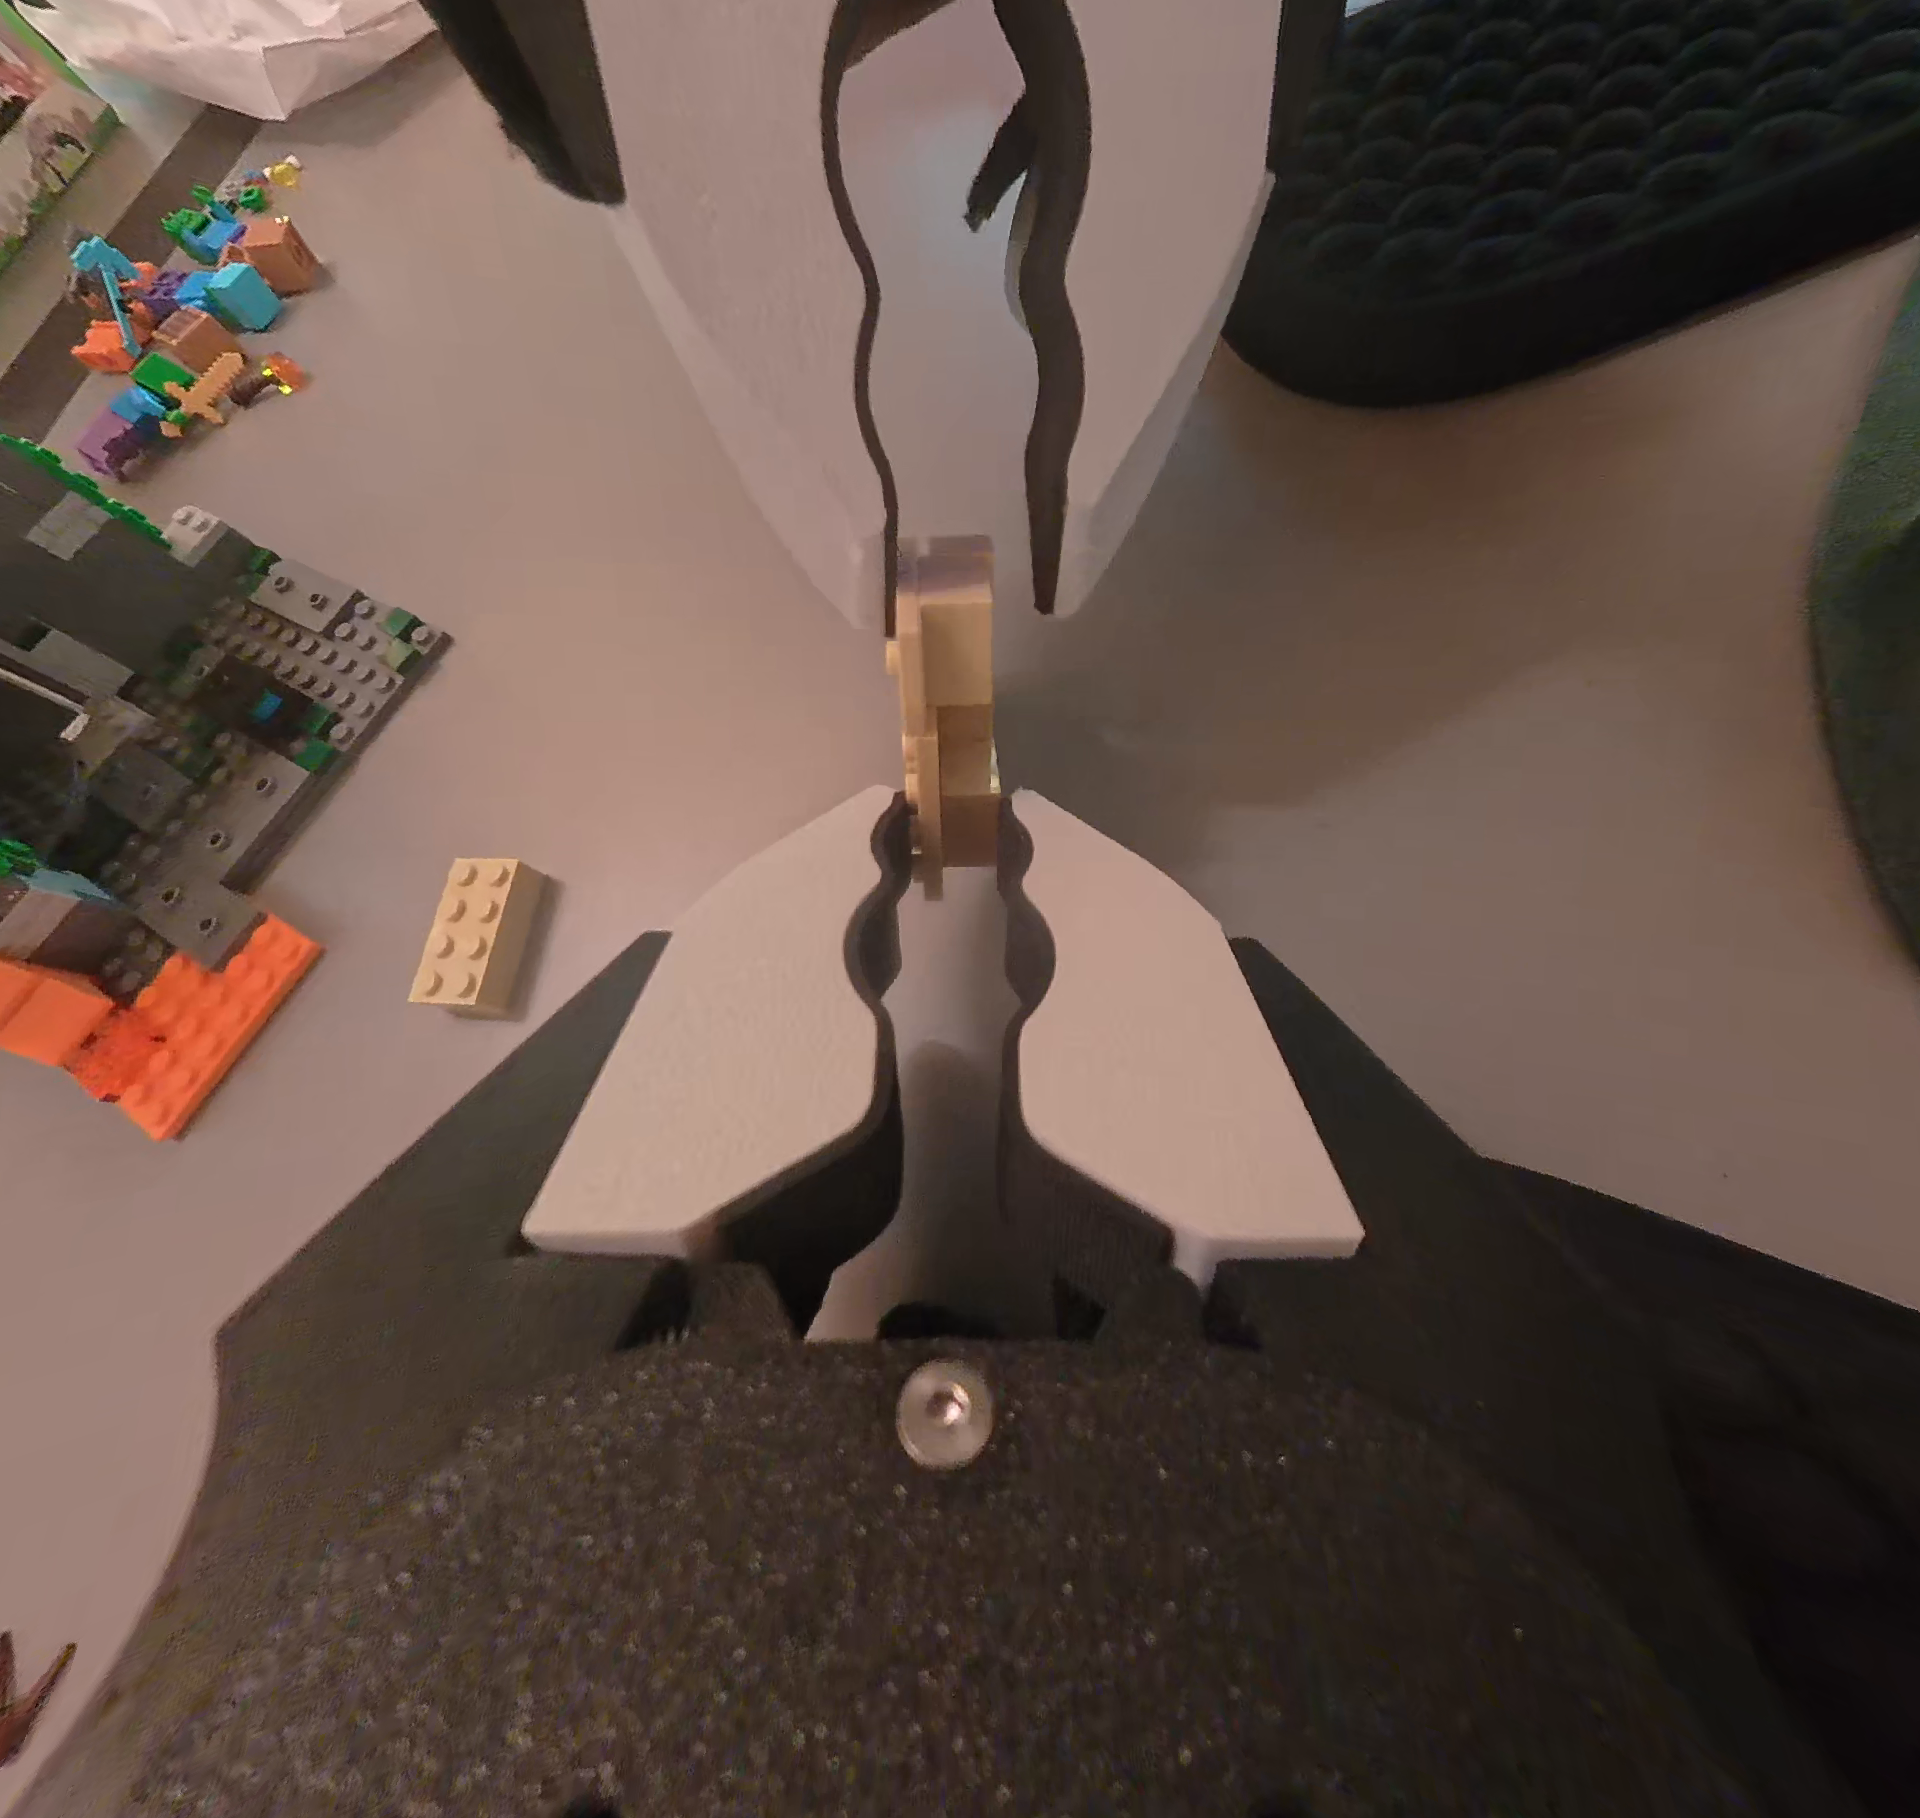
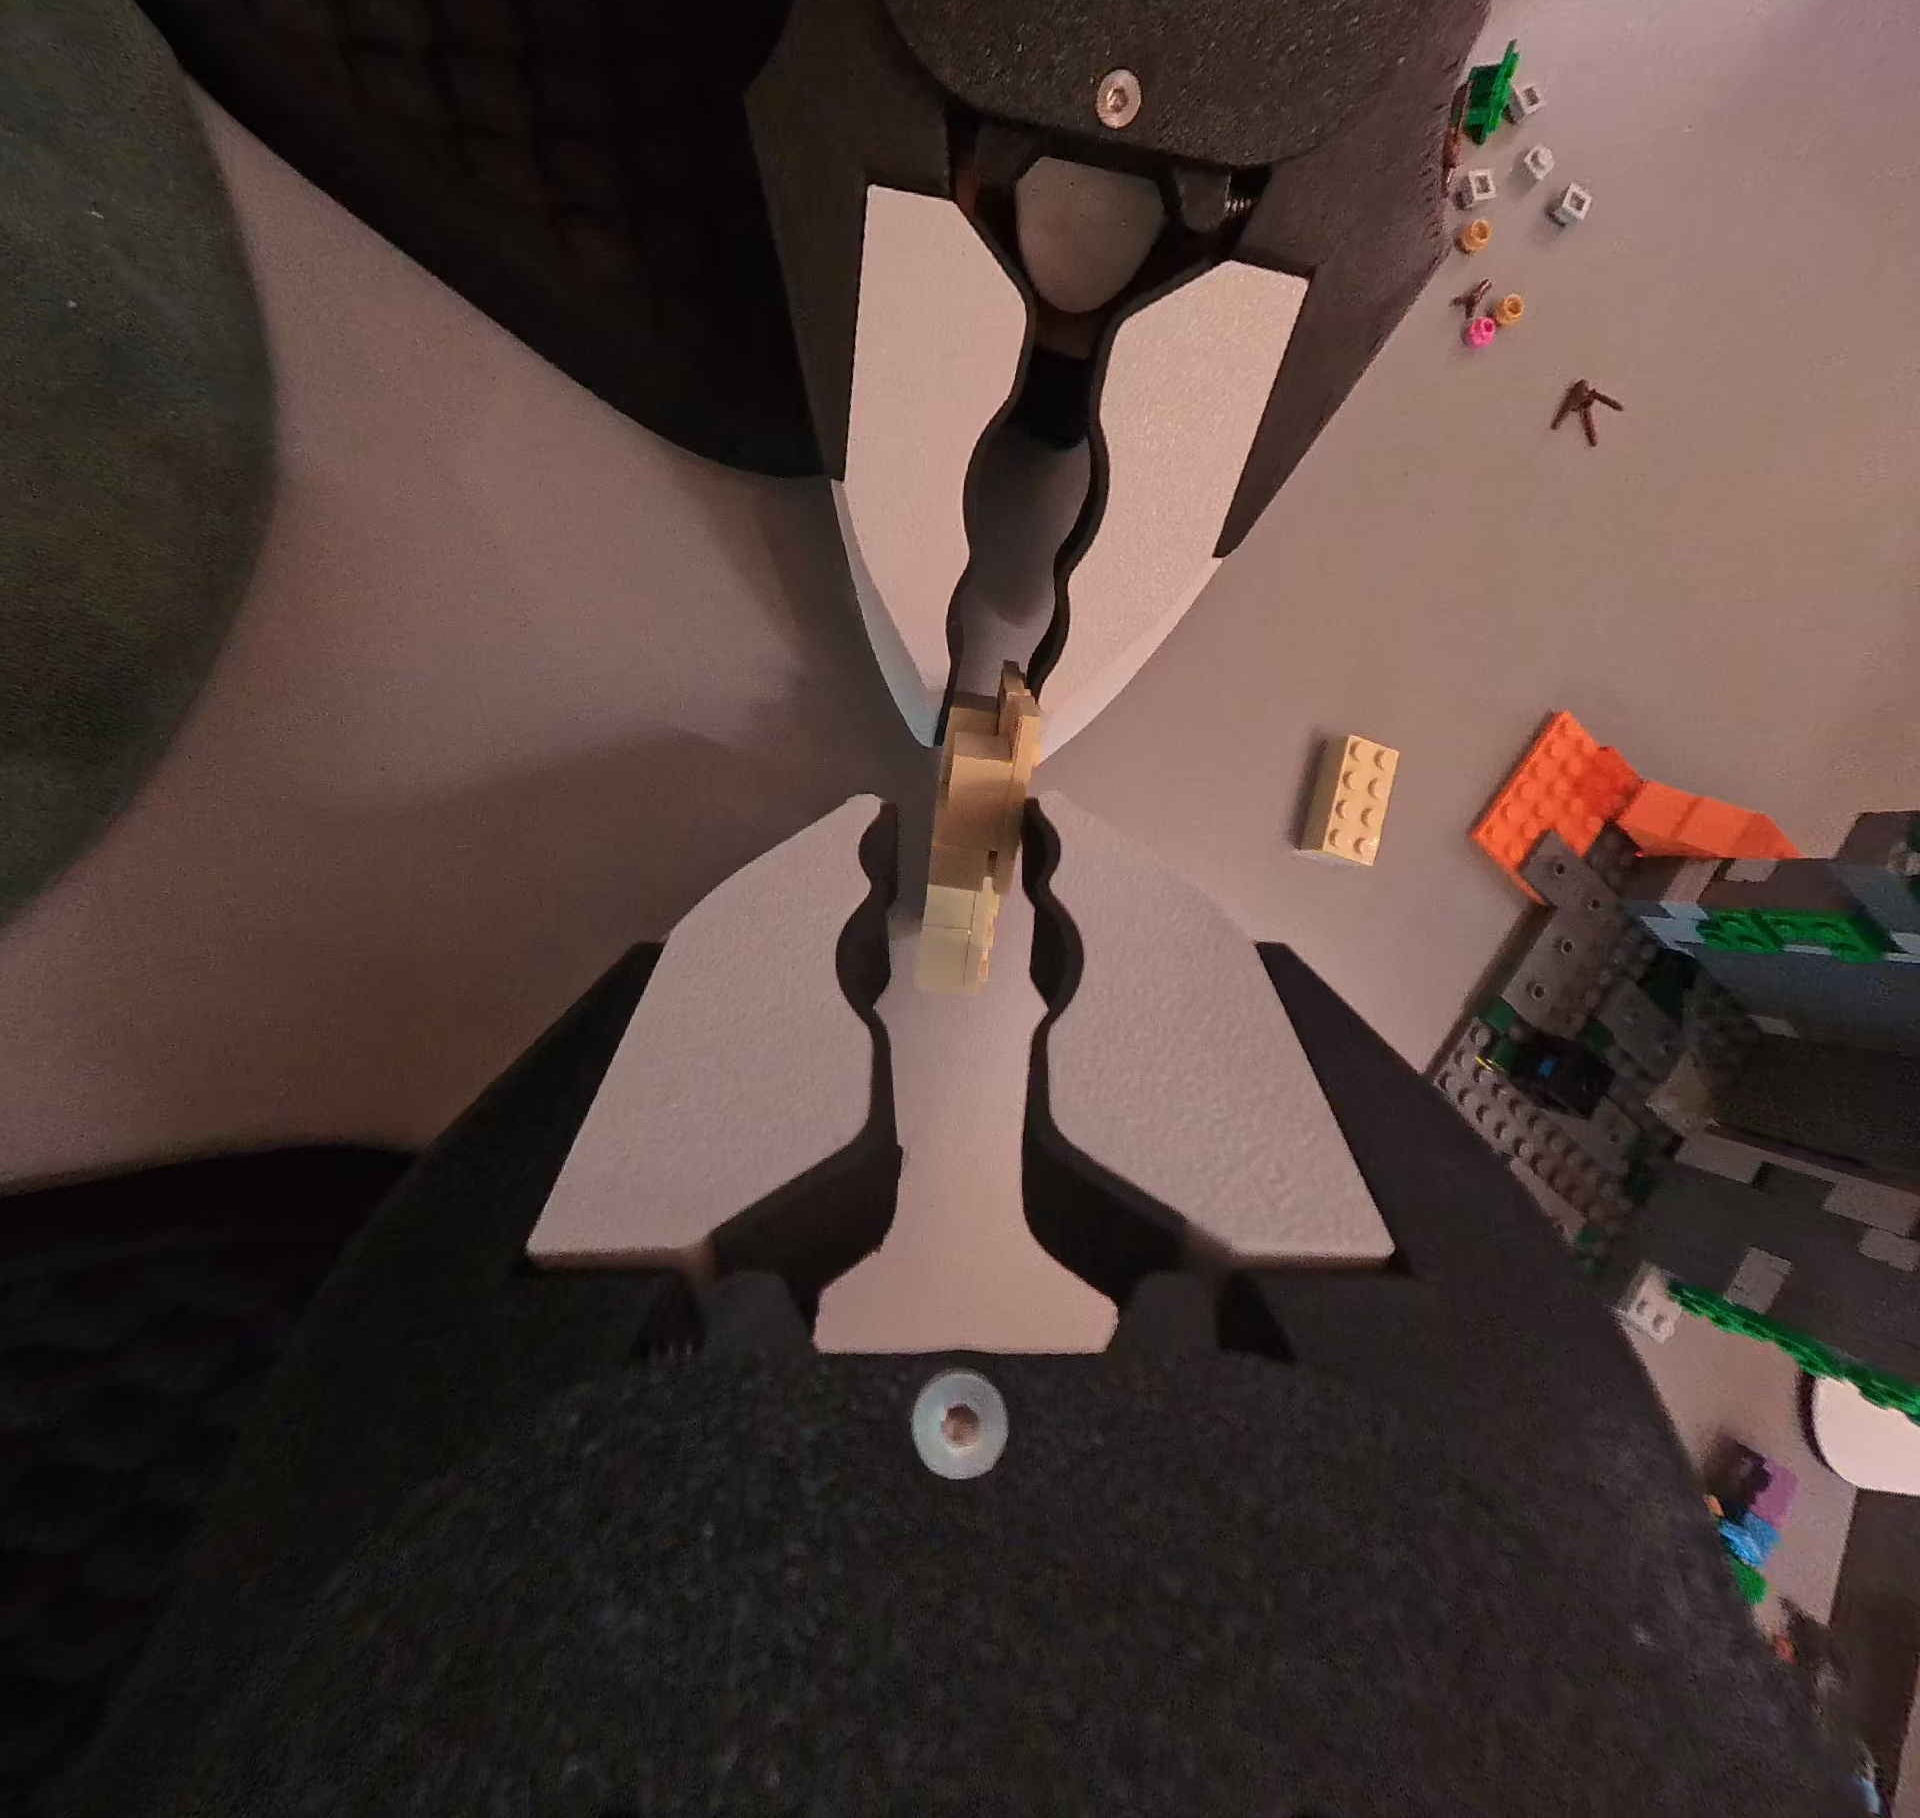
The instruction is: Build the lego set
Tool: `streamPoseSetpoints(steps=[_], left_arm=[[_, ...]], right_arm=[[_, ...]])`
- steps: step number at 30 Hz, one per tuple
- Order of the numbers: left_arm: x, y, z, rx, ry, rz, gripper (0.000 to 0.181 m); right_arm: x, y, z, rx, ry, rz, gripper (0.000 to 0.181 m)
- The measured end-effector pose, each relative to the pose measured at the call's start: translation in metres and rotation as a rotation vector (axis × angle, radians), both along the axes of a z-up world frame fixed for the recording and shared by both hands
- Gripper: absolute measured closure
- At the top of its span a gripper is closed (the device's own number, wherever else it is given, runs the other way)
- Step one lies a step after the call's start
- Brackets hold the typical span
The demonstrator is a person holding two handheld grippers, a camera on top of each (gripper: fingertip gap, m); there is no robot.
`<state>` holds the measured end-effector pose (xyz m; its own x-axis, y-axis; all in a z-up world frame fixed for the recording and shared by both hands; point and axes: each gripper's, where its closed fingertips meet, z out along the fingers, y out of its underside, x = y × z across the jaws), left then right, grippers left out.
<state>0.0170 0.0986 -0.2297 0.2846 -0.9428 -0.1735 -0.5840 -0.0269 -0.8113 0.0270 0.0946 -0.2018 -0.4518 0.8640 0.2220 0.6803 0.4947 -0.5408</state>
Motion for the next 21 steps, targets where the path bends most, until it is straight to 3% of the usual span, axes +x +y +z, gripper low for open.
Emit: streamPoseSetpoints(steps=[13,21], left_arm=[[0.001,0.0,0.0,0.008,-0.002,-0.005,0.166],[0.001,0.0,0.0,0.004,0.001,0.001,0.166]], right_arm=[[-0.003,0.002,-0.009,-0.007,0.091,-0.051,0.152],[-0.006,0.006,-0.014,0.008,0.115,-0.091,0.163]])
